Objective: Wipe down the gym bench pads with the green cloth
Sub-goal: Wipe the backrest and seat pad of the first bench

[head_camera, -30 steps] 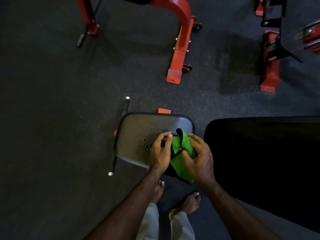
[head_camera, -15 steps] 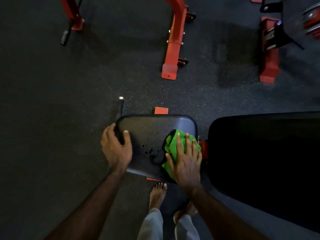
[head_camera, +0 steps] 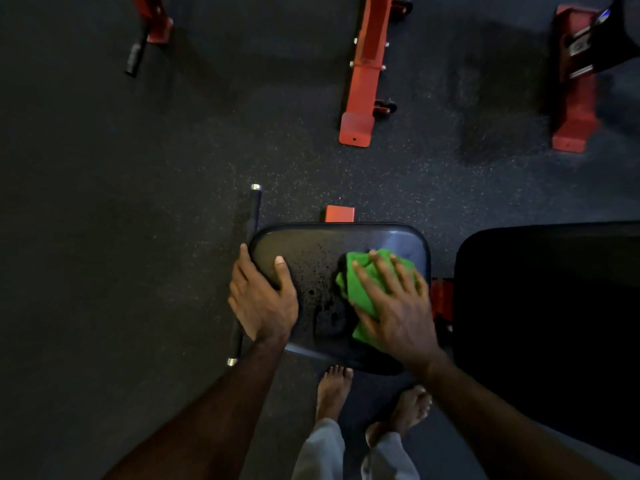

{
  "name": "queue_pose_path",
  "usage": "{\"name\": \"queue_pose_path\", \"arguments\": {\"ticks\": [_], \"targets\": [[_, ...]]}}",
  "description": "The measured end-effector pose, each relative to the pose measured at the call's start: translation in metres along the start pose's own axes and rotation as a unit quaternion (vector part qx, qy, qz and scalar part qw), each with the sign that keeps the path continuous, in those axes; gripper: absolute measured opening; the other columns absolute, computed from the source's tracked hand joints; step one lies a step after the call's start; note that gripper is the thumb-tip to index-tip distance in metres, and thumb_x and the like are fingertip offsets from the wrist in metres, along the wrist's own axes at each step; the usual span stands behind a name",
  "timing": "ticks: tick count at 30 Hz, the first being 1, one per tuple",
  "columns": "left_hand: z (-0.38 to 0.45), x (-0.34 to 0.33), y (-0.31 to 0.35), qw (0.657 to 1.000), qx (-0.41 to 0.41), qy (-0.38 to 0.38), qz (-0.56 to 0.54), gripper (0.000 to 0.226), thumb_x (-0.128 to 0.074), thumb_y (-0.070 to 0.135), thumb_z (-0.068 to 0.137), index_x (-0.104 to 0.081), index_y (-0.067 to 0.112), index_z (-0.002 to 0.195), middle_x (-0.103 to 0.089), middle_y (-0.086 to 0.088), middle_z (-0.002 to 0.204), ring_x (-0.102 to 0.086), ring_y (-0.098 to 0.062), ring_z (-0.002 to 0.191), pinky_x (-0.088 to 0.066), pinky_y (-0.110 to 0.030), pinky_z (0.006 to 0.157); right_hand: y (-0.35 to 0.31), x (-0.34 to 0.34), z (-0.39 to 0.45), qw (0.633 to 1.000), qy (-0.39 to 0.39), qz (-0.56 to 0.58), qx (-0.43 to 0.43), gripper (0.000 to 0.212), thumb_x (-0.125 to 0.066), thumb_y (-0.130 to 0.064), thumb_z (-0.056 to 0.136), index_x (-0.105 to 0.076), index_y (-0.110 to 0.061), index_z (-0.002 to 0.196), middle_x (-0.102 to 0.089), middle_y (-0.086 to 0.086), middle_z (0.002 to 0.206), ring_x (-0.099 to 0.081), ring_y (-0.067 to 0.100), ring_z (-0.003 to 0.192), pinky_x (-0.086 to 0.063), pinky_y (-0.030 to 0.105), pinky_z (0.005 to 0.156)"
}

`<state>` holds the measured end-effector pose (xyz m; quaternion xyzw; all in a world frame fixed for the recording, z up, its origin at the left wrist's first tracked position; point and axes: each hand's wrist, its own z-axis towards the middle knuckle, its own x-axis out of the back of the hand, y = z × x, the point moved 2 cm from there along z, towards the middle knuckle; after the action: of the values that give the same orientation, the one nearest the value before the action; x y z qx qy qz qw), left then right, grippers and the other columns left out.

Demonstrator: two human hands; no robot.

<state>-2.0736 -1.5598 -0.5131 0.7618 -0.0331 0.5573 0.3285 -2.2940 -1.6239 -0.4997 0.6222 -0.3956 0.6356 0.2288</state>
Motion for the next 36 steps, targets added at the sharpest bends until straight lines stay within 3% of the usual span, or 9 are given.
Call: {"name": "queue_pose_path", "arguments": {"ticks": [4,10,15,20,25,30,32,34,36], "targets": [[0.000,-0.001,-0.002,1.000,0.002,0.004,0.006,0.067,-0.044,0.058,0.103,-0.030,0.022,0.157,-0.047,-0.009,0.152,-0.048,-0.029,0.134,-0.041,-0.049,0.105,-0.009,0.005,0.043,0.941,0.076,0.095,-0.317,0.068,-0.054,-0.053,0.090,-0.044,-0.032,0.155,-0.035,0.008,0.165,-0.034,0.039,0.148,-0.031,0.062,0.117],[0.000,0.000,-0.001,1.000,0.006,-0.002,0.009,0.067,-0.044,0.056,0.103,-0.028,0.023,0.158,-0.045,-0.010,0.155,-0.046,-0.032,0.137,-0.039,-0.053,0.109,-0.016,-0.002,0.019,0.998,-0.002,-0.002,0.059,0.072,-0.062,-0.052,0.090,-0.041,-0.034,0.156,-0.031,0.007,0.167,-0.030,0.037,0.151,-0.029,0.064,0.119],[-0.001,-0.005,-0.002,1.000,0.007,0.010,0.015,0.067,-0.043,0.056,0.102,-0.028,0.022,0.158,-0.045,-0.010,0.154,-0.047,-0.032,0.136,-0.039,-0.054,0.108,-0.015,0.002,0.054,0.958,0.074,0.075,-0.267,0.068,-0.055,-0.051,0.089,-0.045,-0.032,0.153,-0.033,0.007,0.166,-0.031,0.037,0.150,-0.028,0.063,0.119],[0.000,-0.006,-0.002,1.000,0.004,0.013,0.014,0.066,-0.045,0.053,0.102,-0.029,0.022,0.158,-0.046,-0.012,0.154,-0.047,-0.034,0.135,-0.038,-0.054,0.108,-0.022,-0.005,0.035,0.995,0.016,0.015,0.101,0.067,-0.051,-0.053,0.093,-0.042,-0.033,0.157,-0.036,0.007,0.165,-0.032,0.037,0.151,-0.031,0.063,0.118],[0.000,-0.007,-0.003,1.000,0.005,0.010,0.016,0.067,-0.043,0.055,0.102,-0.028,0.022,0.159,-0.045,-0.011,0.154,-0.046,-0.033,0.136,-0.038,-0.053,0.108,-0.012,0.000,0.060,0.967,0.080,0.074,-0.230,0.067,-0.064,-0.047,0.088,-0.048,-0.030,0.151,-0.039,0.009,0.162,-0.034,0.037,0.149,-0.026,0.059,0.122],[0.000,-0.005,-0.003,1.000,0.006,0.011,0.011,0.067,-0.039,0.055,0.101,-0.027,0.023,0.159,-0.045,-0.011,0.154,-0.047,-0.034,0.133,-0.040,-0.054,0.105,-0.030,-0.006,0.054,0.996,0.028,0.018,0.087,0.068,-0.062,-0.047,0.090,-0.045,-0.033,0.154,-0.039,0.006,0.164,-0.033,0.036,0.151,-0.027,0.061,0.121],[0.000,-0.005,-0.003,1.000,0.008,0.006,0.013,0.067,-0.040,0.055,0.102,-0.026,0.023,0.159,-0.044,-0.011,0.154,-0.047,-0.033,0.134,-0.040,-0.054,0.107,-0.010,-0.003,0.069,0.998,0.054,0.026,0.012,0.067,-0.069,-0.045,0.088,-0.050,-0.030,0.151,-0.044,0.008,0.160,-0.039,0.036,0.146,-0.030,0.058,0.120],[0.000,-0.006,-0.003,1.000,0.012,0.002,0.023,0.067,-0.039,0.055,0.103,-0.024,0.023,0.160,-0.043,-0.011,0.155,-0.046,-0.033,0.135,-0.040,-0.054,0.107,-0.022,-0.001,0.074,0.979,0.084,0.071,-0.174,0.066,-0.070,-0.044,0.086,-0.053,-0.030,0.148,-0.046,0.008,0.158,-0.038,0.035,0.146,-0.027,0.057,0.121],[-0.001,-0.006,-0.003,1.000,0.009,-0.003,0.014,0.067,-0.038,0.055,0.102,-0.026,0.023,0.160,-0.044,-0.011,0.154,-0.047,-0.033,0.134,-0.041,-0.054,0.107,-0.055,-0.004,0.073,0.971,0.094,0.072,-0.208,0.069,-0.071,-0.042,0.083,-0.052,-0.030,0.148,-0.043,0.009,0.159,-0.035,0.037,0.148,-0.024,0.060,0.122]]}}
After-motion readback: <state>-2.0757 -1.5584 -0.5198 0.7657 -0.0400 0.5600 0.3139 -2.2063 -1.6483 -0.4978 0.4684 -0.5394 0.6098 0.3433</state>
